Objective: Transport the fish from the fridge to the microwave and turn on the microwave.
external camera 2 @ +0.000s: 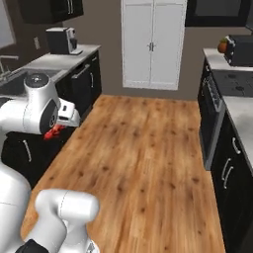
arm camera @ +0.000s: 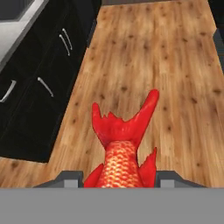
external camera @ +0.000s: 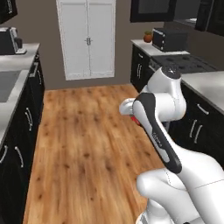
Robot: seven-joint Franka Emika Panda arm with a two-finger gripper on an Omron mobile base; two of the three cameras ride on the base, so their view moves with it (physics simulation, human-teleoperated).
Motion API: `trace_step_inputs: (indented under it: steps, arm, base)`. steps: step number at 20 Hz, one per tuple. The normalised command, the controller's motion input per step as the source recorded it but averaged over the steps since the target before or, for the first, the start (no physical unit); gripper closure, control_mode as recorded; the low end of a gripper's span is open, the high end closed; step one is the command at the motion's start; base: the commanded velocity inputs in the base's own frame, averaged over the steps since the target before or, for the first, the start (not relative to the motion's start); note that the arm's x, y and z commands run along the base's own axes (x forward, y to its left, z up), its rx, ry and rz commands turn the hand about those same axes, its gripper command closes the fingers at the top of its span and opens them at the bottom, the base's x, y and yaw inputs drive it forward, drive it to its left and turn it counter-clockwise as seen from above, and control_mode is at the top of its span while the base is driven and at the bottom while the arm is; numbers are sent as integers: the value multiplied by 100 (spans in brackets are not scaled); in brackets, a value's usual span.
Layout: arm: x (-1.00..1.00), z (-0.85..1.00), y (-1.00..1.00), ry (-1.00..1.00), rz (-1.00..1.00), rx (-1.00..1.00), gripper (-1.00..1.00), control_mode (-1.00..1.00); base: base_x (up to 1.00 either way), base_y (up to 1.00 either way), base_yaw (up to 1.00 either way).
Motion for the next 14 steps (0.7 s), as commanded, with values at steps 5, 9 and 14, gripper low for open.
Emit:
trace_step_inputs:
  steps: [5, 9, 14]
  arm:
    - [0, 0, 0, 0, 0, 0, 100, 100]
    - [0, 0, 0, 0, 0, 0, 100, 100]
    - [0, 0, 0, 0, 0, 0, 100, 100]
  base:
    - [37, 19, -45]
    - [54, 18, -27]
    - [66, 13, -15]
